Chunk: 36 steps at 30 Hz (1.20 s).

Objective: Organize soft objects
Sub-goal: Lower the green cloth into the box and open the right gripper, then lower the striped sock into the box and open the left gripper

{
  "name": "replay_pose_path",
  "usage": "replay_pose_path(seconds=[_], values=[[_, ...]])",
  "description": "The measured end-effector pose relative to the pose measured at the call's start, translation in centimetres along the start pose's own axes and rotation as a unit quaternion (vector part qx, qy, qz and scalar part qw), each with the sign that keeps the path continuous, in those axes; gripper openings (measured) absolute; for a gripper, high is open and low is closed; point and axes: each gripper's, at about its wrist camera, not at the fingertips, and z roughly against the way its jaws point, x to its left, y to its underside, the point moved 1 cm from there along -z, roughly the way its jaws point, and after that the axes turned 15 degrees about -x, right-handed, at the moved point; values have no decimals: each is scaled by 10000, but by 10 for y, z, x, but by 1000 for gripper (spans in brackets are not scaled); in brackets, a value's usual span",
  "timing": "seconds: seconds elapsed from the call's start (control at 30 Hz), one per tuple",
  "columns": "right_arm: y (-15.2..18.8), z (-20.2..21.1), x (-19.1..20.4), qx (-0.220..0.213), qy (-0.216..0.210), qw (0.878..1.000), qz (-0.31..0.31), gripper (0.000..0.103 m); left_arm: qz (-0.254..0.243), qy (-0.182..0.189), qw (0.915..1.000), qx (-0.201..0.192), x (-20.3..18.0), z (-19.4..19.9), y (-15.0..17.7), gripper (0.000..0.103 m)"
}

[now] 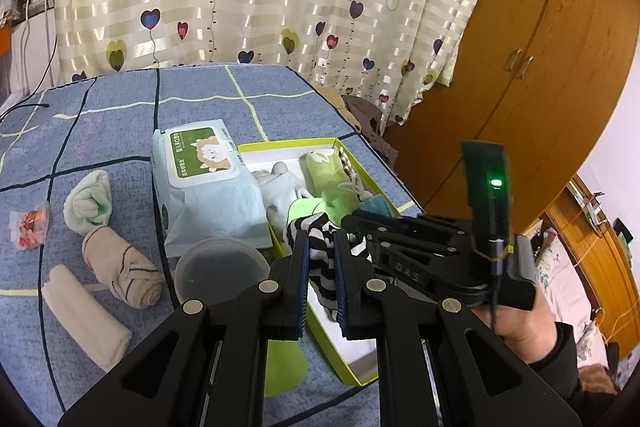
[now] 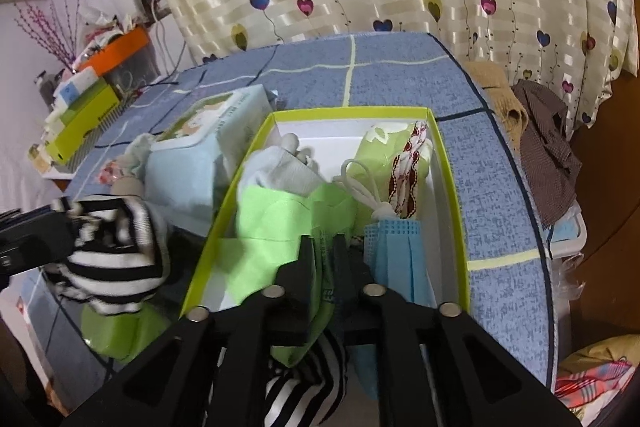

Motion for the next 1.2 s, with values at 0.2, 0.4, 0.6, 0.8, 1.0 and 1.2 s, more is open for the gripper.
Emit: replay_pose_path(seconds=[0.2, 0.4, 0.6, 0.8, 1.0, 1.2], values=[[-6, 36, 2, -331, 40, 9994, 9, 27, -69, 79, 9999, 123, -9, -7, 5, 12], [-5, 63, -12, -528, 207, 9983, -126, 29, -193, 192, 9992, 304, -22, -22, 12, 12], [2, 69, -24, -513, 274, 9980, -244, 29, -278, 220, 9972, 655, -30, -46, 24, 12], [5, 65, -28, -458, 244, 9983, -280, 29, -329, 66, 9953, 906, -29, -62, 34, 19], [2, 64, -25, -484, 212, 9983, -247, 29, -447, 26, 9971, 623, -32, -49, 24, 33], [2, 71, -18, -510, 190, 9983, -210, 29, -372, 22, 9978, 542, -29, -37, 22, 33]])
